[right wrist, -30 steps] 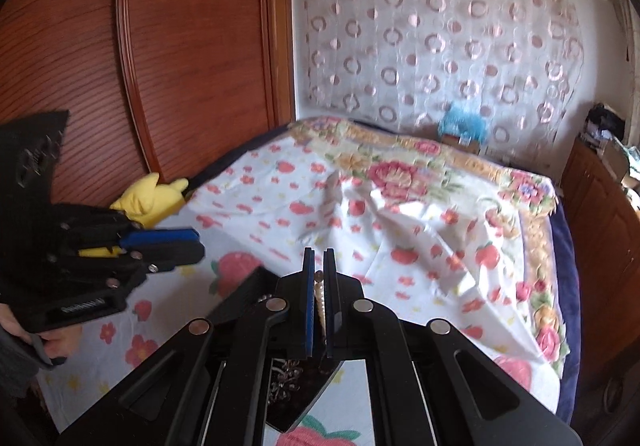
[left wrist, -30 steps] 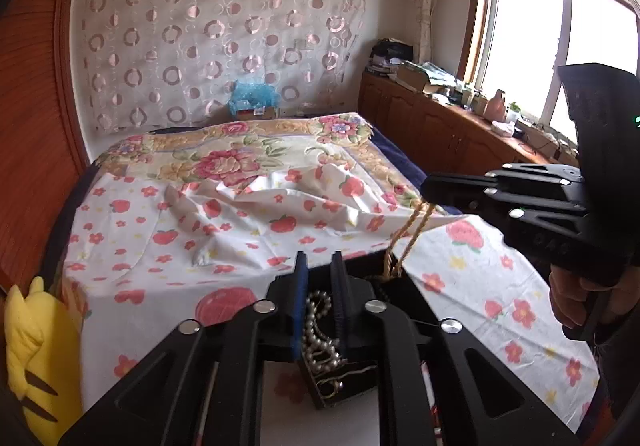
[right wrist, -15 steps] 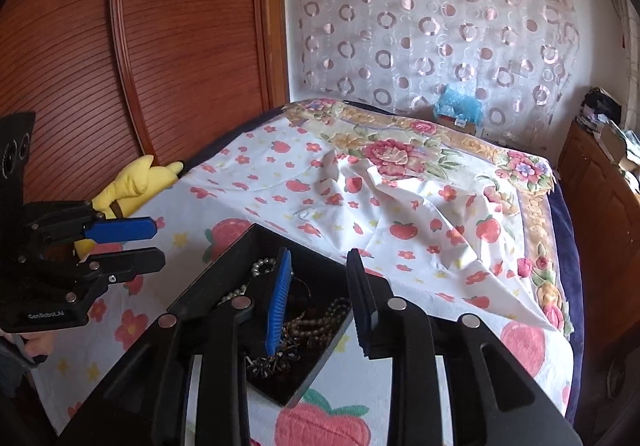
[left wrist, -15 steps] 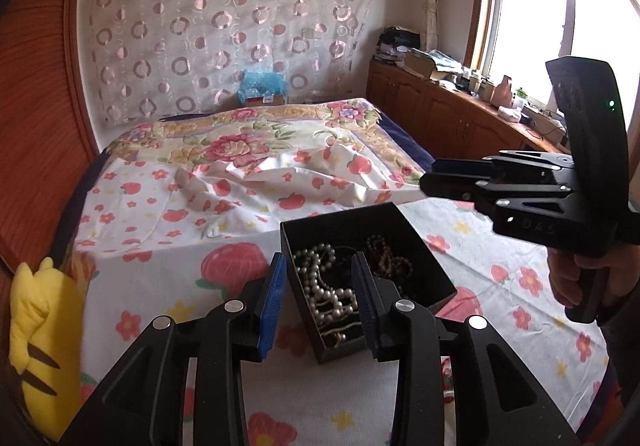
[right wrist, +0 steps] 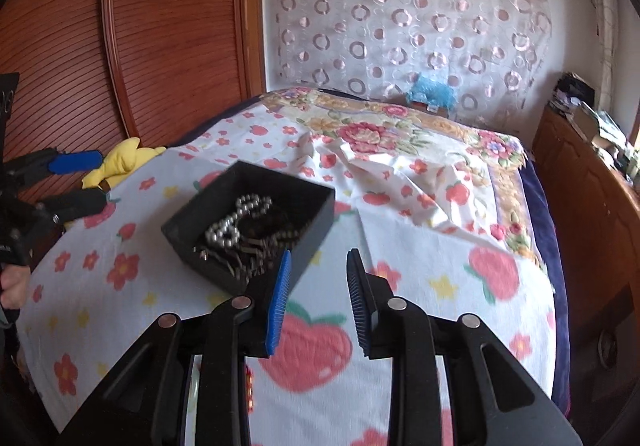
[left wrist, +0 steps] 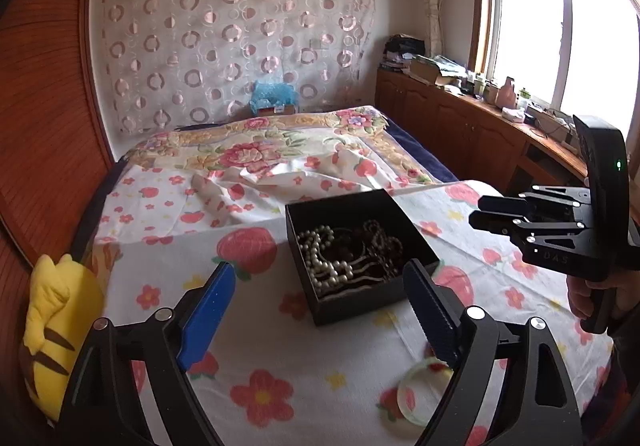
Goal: Organize jewelry
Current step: 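Move the open left gripper around the pale green jade bangle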
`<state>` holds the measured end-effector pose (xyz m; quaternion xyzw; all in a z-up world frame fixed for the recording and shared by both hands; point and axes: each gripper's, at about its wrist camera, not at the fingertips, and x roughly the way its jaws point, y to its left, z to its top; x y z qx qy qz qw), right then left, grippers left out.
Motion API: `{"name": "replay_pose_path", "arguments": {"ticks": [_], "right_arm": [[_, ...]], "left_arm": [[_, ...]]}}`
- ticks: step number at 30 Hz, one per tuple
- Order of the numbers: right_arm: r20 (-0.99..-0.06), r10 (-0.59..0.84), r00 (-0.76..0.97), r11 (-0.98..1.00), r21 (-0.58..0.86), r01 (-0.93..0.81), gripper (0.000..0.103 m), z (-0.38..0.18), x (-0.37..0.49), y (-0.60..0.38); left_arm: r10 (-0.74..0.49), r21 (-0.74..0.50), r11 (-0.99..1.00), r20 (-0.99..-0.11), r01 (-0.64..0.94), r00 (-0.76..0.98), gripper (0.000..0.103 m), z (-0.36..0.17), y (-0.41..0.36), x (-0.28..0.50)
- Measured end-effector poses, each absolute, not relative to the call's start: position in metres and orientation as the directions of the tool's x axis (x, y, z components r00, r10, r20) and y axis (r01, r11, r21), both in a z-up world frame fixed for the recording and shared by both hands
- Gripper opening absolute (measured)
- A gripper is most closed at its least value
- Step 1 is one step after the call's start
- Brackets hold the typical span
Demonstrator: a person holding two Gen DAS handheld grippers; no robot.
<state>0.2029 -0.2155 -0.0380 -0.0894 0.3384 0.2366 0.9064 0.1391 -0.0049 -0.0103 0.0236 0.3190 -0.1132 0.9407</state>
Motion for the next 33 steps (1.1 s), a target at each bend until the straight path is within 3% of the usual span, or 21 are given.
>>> {"name": "replay_pose_path", "arguments": {"ticks": [19,33], "right_arm": [[-0.698,0.379,0.607,0.884,0.079,-0.461,0.031,-0.092,0.112,-0.238],[-0.707,0.384,0.594,0.886,0.1,-0.454,0.031,-0.101,0.11,-0.243]], "left_arm": [[-0.255,-0.047,0.946,-0.724,0.322,0.641,0.087,-0.079,-0.053,0.1],[-0.253,-0.016,0.917,-0.796,0.399,0.55,0.087,-0.113,-0.092,0.098]]}}
